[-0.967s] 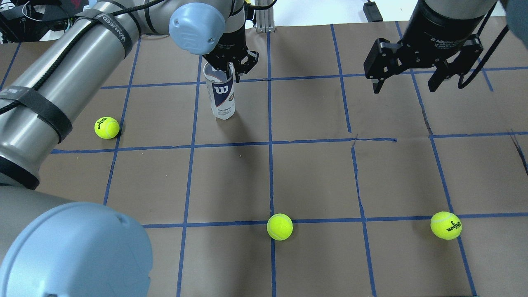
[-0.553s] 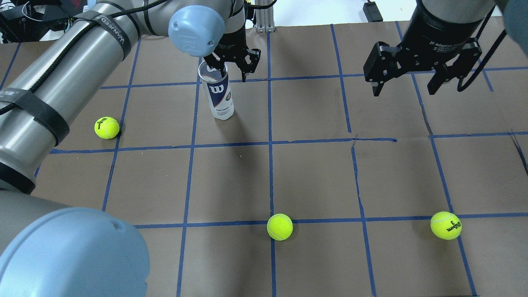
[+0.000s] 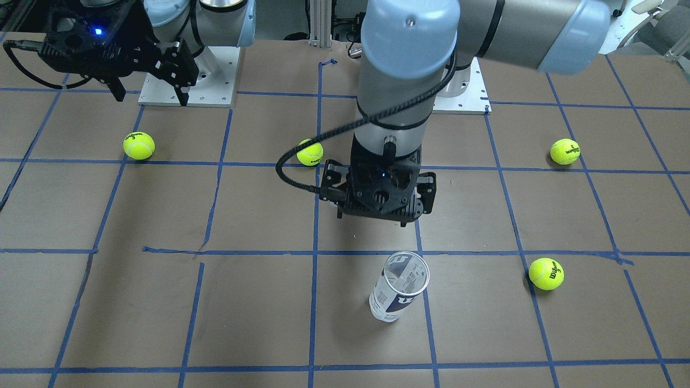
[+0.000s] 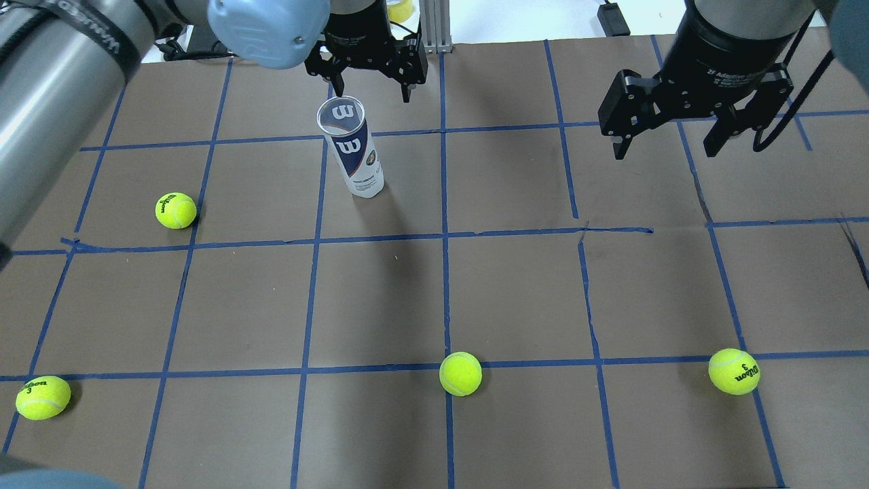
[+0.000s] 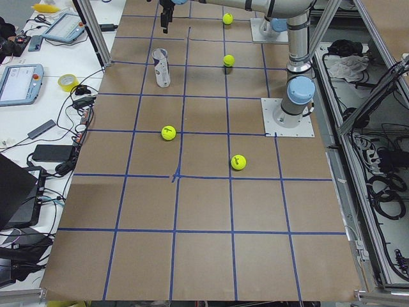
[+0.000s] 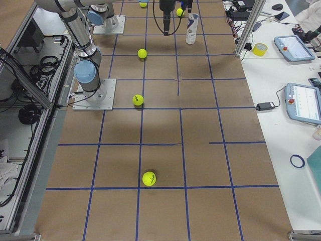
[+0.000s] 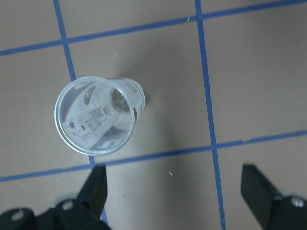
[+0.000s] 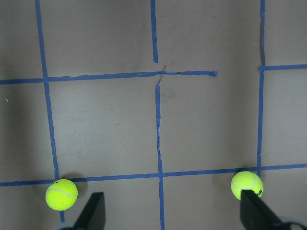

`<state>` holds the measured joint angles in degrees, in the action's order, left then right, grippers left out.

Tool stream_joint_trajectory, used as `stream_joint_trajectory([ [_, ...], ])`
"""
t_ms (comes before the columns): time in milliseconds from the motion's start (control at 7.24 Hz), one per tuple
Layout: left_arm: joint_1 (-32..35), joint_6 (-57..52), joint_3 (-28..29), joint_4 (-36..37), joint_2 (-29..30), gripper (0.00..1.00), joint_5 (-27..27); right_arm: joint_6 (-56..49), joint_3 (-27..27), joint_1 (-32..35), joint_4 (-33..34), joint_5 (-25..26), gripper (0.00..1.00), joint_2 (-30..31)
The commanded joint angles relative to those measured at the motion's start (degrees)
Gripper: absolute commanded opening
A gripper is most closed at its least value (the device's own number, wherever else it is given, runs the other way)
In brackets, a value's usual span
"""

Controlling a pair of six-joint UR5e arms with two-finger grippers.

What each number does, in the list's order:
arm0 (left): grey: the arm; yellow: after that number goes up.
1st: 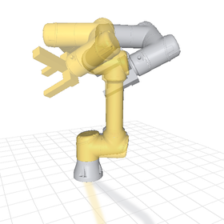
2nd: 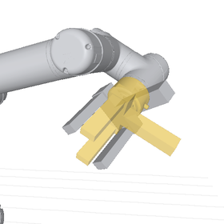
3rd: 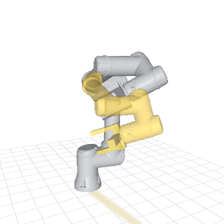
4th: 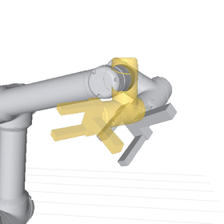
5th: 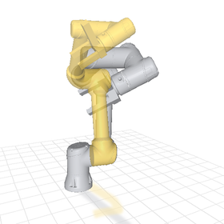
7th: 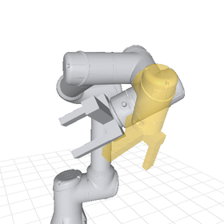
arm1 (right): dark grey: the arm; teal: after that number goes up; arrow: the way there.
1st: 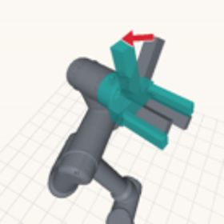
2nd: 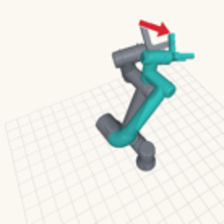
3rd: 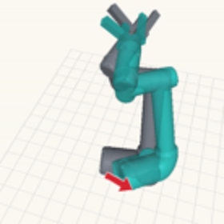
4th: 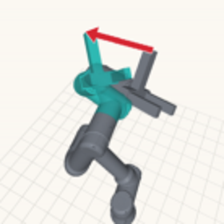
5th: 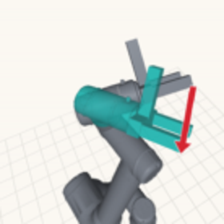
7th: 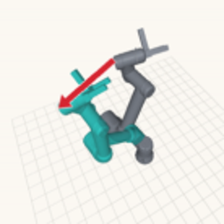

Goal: Lift up tennis ball bucket

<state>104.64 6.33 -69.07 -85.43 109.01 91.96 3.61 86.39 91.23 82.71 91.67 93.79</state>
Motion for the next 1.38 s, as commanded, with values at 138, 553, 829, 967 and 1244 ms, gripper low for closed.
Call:
stream_joint_trajectory([
  [138, -1.79, -0.17, -1.84, -8.76, -9.76, 0.99, 0.5, 0.0, 0.0, 0.0, 0.0, 0.0, 1.0, -0.01],
  [553, -2.42, -2.01, -18.76, 2.75, -18.99, 1.0, 0.41, 0.35, 0.0, 0.96, 0.35, 0.0, 1.0, -0.01],
  [829, -6.27, -4.91, -20.14, 3.69, -20.77, 1.0, -0.56, 0.44, 0.0, 1.23, 6.49, -0.08, 1.0, -0.53],
  [967, -6.37, -5.01, -19.96, 3.69, -20.86, 1.0, 0.23, 0.44, 0.0, 1.23, 7.46, -0.08, 1.0, -0.62],
  [1244, -6.46, -5.01, -19.96, 3.69, -20.86, 1.0, -0.29, 0.44, 0.09, 1.23, 9.05, -0.09, 0.99, -0.97],
])
